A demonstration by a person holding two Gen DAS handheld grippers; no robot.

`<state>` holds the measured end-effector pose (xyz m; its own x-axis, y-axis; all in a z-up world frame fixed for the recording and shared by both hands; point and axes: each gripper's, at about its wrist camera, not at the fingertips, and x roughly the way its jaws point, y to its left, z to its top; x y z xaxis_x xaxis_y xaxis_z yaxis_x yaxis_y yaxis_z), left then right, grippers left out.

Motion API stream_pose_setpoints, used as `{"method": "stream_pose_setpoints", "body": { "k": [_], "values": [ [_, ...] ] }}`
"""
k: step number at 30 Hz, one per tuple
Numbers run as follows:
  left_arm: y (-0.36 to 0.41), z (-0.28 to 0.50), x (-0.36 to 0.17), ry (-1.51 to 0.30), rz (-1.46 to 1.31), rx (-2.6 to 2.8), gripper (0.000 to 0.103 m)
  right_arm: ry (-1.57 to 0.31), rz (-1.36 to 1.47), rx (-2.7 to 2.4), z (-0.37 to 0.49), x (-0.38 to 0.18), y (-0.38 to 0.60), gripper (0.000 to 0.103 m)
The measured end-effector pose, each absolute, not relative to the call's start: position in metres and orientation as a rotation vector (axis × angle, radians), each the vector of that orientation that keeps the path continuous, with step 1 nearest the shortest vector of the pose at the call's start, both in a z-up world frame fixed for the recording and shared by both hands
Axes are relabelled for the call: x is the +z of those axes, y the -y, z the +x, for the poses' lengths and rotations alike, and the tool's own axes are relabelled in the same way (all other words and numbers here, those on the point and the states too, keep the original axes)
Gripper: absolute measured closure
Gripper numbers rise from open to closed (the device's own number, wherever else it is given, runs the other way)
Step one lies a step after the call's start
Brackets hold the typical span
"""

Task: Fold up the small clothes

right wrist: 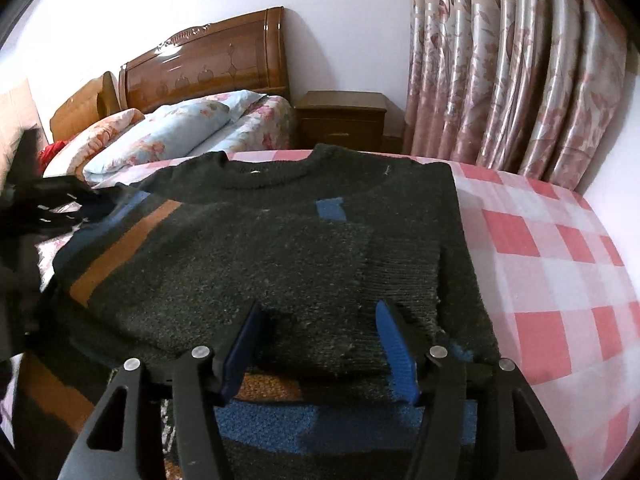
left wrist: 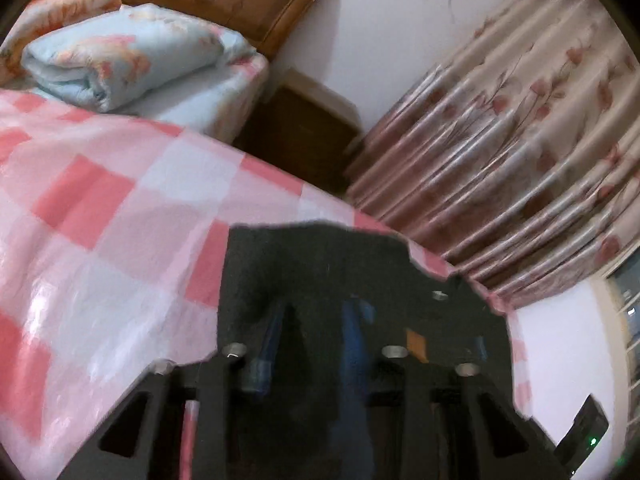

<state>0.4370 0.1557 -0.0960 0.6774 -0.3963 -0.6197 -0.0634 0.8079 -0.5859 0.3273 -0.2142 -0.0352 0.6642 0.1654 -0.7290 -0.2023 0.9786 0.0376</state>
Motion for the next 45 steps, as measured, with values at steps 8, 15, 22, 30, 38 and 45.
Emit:
{"method": "stream_pose_setpoints", "body": {
  "k": [8,15,22,30,38,45],
  "values": [
    [-0.169,0.453,-0.089,-0.837,-0.655,-0.155,0.074,-0.821,-0.047,0.223,0.329,-0.035,0.210,0.000],
    [-0.177,0.446,-0.089,-0.790,-0.675,-0.108,0.076,-0.821,-0.042,0.237,0.329,-0.035,0.210,0.000],
    [-0.154,0.412,-0.058,-0.758,-0.522,-0.063,0.076,-0.822,-0.040,0.242,0.329,-0.035,0.210,0.000],
    [-0.095,0.361,-0.084,-0.765,-0.339,-0.201,0.066,-0.823,-0.037,0.243,0.329,-0.035,0.209,0.000],
    [-0.094,0.357,-0.079,-0.793,-0.320,-0.192,0.066,-0.821,-0.037,0.247,0.329,-0.035,0.209,0.000],
    [-0.058,0.294,-0.066,-0.753,-0.272,-0.325,0.067,-0.807,-0.021,0.231,0.307,-0.025,0.204,0.000]
  ]
}}
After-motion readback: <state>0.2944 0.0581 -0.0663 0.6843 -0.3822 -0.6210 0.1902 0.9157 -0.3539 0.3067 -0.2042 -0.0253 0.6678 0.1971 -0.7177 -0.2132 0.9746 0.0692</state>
